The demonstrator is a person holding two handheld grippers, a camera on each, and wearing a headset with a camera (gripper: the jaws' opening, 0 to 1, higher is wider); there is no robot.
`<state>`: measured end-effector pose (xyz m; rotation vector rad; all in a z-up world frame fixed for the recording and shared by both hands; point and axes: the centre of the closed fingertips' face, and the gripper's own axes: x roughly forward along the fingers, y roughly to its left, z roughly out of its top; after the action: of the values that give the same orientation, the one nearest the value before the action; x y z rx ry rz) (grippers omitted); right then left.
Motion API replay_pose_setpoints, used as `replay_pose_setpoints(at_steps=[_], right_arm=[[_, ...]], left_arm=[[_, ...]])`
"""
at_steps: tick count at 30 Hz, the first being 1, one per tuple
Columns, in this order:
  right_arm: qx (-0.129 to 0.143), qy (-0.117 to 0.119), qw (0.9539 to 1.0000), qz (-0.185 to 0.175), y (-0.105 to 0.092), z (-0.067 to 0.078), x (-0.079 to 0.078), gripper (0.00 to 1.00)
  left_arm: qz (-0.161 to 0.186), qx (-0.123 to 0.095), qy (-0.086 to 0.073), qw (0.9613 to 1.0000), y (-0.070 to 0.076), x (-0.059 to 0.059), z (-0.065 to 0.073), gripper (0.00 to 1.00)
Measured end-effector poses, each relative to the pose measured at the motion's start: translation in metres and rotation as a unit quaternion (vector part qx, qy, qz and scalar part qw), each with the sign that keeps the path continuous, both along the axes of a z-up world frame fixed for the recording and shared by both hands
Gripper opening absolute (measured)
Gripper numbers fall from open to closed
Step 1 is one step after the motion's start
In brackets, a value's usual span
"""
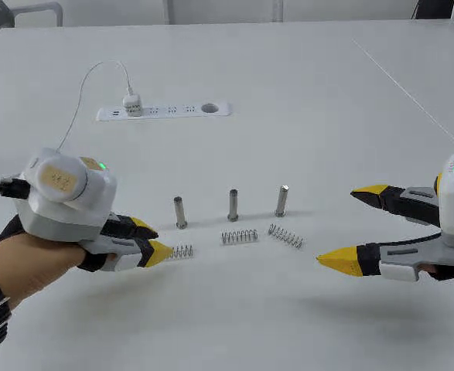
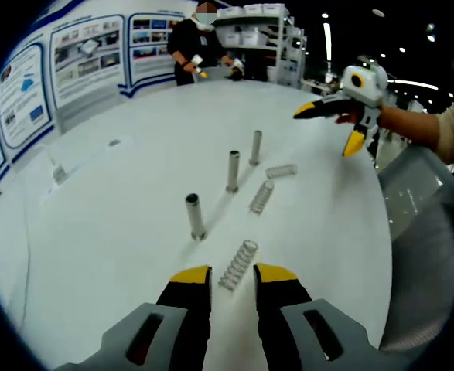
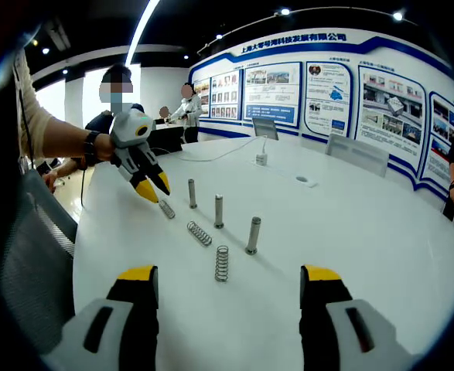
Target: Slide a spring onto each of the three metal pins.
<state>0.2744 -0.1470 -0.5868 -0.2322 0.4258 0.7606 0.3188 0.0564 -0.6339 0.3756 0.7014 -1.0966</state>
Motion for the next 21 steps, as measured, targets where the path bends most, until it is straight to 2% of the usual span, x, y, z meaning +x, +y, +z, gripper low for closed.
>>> replay_pose_setpoints(at_steps=[14,21], right_arm=[[0.000,0.001,1.0000,-0.001,0.000,-0.001,0.000,0.76],[0.000,0.002,1.0000,-0.002,0.000,-0.001,0.000,0.76]], left_arm=[[-0.044,0.007,-0.001,0.9990,-0.001,-0.003,-0.014,0.22],[-0.054,0.004,-0.005,0.9985,-0.003,-0.004,-0.014,0.19]])
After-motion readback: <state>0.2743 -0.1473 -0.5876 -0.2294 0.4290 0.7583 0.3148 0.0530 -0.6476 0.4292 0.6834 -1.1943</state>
